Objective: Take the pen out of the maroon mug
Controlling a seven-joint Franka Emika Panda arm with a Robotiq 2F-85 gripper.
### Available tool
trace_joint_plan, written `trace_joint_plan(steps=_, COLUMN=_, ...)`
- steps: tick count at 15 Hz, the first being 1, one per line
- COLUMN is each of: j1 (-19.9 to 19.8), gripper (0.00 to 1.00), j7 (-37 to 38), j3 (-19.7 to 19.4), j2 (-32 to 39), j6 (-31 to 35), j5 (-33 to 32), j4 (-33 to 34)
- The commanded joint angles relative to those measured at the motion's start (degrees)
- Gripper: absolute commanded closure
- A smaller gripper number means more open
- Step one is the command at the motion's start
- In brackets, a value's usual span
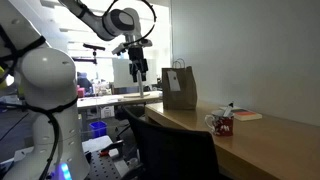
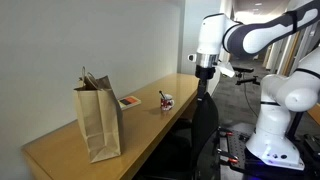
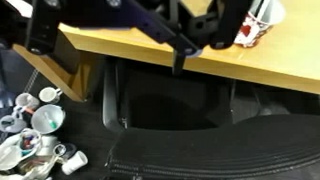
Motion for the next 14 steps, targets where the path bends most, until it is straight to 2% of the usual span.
trace_joint_plan(steps=1, j1=0.6, gripper=0.0, j7=0.3, j3=-0.5, j2=0.1, j6=-0.1, j5=-0.4, j4=0.1)
trace_joint_plan(steps=8, j1=0.0, gripper=0.0, j7=1.3, j3=-0.4, j2=-0.2, j6=0.5, j5=-0.5, j4=-0.1)
trace_joint_plan(steps=10, j1=-2.1, gripper=0.0, j7=4.1, j3=-0.3, j2=-0.5, j6=2.2, j5=-2.0, j4=-0.3)
trace_joint_plan(steps=14, j1=-7.7, gripper=0.0, j7=2.9, j3=-3.4, j2=1.6, j6=7.8, j5=-7.2, j4=0.6)
